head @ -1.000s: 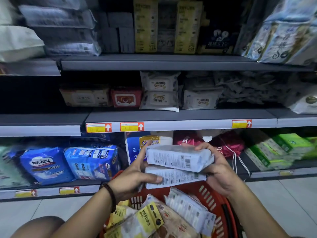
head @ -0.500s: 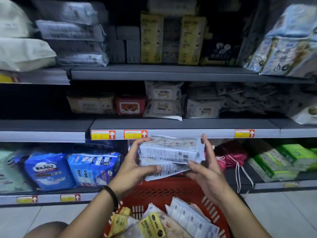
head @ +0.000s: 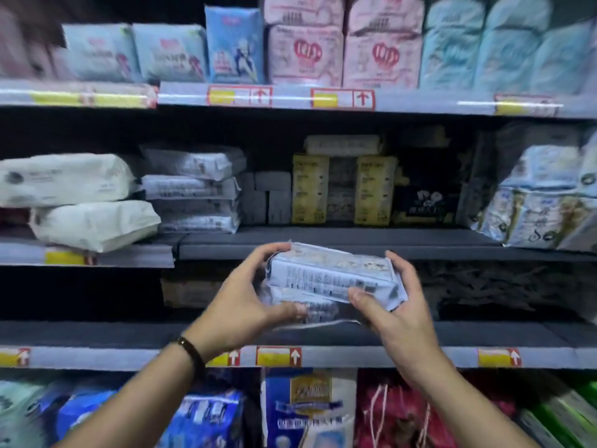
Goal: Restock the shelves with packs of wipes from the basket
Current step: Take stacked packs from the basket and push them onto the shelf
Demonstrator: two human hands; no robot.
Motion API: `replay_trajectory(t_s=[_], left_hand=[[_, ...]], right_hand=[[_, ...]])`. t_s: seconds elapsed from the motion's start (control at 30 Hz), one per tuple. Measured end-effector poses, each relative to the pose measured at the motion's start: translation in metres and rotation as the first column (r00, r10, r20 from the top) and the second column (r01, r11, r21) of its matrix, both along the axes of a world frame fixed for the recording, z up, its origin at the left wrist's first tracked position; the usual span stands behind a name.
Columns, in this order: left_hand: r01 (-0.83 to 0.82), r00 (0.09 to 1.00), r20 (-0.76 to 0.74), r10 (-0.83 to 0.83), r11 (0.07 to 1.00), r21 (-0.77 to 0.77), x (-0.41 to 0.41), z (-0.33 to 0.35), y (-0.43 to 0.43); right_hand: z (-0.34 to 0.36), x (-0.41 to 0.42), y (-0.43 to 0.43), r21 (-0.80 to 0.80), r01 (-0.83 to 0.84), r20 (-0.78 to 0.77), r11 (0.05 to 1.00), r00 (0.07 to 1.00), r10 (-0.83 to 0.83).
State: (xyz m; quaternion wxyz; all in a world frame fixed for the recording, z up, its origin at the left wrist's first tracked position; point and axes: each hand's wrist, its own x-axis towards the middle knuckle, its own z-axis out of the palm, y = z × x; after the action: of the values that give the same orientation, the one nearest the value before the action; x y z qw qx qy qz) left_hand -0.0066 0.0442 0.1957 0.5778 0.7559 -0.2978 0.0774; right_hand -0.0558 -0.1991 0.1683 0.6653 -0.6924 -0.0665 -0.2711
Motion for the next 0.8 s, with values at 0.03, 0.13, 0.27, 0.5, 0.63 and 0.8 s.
replay_trajectory(t_s=[0.03,0.13,0.27,0.5,0.63,0.8], left_hand=[[0.002,1.000,0.017,-0.003,1.000,0.006,0.006,0.017,0.002],[-0.023,0.994,0.111,0.016,0.997,0.068,0.037,0.057,0.008],[-0.125,0.974,0.202,0.098,0.985,0.121,0.096,0.088,0.018],[-0.792,0.583,0.699,0.414,0.481,0.375,0.111,0.047,-0.019],[-0.761,0.642,0.646,0.413,0.442,0.475,0.108,0.027,-0.023],[-0.775,0.627,0.674,0.390,0.397,0.491,0.114,0.021,-0.016]], right_hand=[[0.014,0.010,0.004,-0.005,0.021,0.016,1.000,1.000,-0.021],[0.052,0.053,0.014,-0.095,0.088,0.073,0.992,0.994,-0.082],[0.090,0.113,0.023,-0.240,0.207,0.127,0.948,0.975,-0.181],[0.090,0.177,0.042,-0.558,0.251,-0.083,0.791,0.932,-0.354],[0.091,0.181,0.049,-0.565,0.303,-0.067,0.768,0.910,-0.409],[0.089,0.185,0.064,-0.509,0.335,-0.075,0.793,0.901,-0.428]])
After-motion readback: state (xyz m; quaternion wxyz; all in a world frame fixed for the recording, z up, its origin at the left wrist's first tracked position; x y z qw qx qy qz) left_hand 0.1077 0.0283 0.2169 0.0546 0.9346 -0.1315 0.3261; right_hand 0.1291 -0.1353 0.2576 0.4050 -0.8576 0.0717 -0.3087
